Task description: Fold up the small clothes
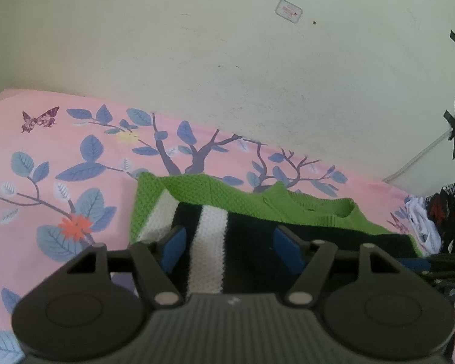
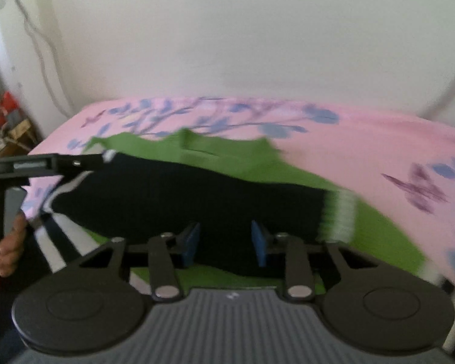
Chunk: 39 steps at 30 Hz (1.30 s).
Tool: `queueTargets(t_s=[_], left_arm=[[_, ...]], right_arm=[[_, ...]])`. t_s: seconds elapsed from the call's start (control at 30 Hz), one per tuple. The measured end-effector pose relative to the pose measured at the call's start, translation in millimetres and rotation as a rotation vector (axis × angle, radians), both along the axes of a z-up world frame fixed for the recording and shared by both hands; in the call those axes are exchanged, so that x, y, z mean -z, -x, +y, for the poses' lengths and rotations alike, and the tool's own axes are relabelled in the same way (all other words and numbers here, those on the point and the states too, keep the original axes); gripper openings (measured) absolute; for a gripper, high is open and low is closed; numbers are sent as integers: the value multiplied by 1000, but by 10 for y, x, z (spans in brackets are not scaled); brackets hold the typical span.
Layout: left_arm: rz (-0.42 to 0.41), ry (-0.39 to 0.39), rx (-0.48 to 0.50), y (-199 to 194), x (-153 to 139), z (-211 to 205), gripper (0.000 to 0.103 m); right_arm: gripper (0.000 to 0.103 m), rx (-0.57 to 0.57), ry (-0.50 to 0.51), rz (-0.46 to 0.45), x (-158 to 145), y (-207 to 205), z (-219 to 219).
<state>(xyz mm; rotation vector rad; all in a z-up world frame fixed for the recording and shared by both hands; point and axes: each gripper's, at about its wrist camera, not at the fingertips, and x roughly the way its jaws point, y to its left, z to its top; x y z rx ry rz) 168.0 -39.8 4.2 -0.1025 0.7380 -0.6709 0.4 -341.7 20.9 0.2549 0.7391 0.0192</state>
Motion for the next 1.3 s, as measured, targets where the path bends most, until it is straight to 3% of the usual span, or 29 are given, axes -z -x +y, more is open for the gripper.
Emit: queueTargets(t_s=[0.07, 0.17, 0.3, 0.33, 0.37, 0.4, 0.43, 0.6, 0.8, 0.9, 0.97, 1.03, 1.13, 1.2, 1.23, 1.3], left_arm=[[-7, -9, 4, 9, 1, -17, 67], [-18, -24, 3, 18, 3, -38, 69], [-44, -58, 6, 47, 4, -91, 70], [-49, -63, 5, 51, 5, -95, 71], [-50, -65, 3, 52, 4, -90, 72], [-49, -62, 1, 49, 4, -81, 72], [-45, -56, 0, 44, 3, -70, 72], [-42, -44, 1, 44, -8, -59, 75], [-54, -28, -13, 91, -39, -36, 81], [-48, -6, -22, 89, -48, -3, 81], [-48, 3, -28, 91, -53, 14, 81], [-52, 5, -31, 100, -58, 11, 81], [-68, -7, -33, 124, -64, -17, 81], [-75, -18, -36, 133, -65, -38, 81], [-77, -20, -39, 135, -67, -41, 81], [-81, -6, -40, 140, -78, -24, 81]], right_arm=[[7, 24, -7, -18, -4, 167, -133], [7, 93, 14, -27, 5, 336, -266], [8, 105, 5, -15, -31, 376, -296], [11, 113, 18, -5, -90, 400, -284], [19, 127, 32, -12, -142, 423, -268], [32, 155, 43, -51, -252, 538, -301], [37, 184, 33, -103, -363, 691, -367], [45, 428, -52, -240, -730, 1823, -955], [59, 705, -161, -230, -387, 2984, -1337], [62, 824, -135, -194, -133, 3308, -1424], [66, 880, -62, -161, -19, 3429, -1473], [66, 881, -35, -136, 78, 3439, -1533], [64, 828, -52, -128, 191, 3363, -1543], [21, 775, 8, -119, 194, 3256, -1458], [19, 740, -23, -112, 167, 3218, -1445], [9, 678, -205, -167, 56, 3220, -1486]])
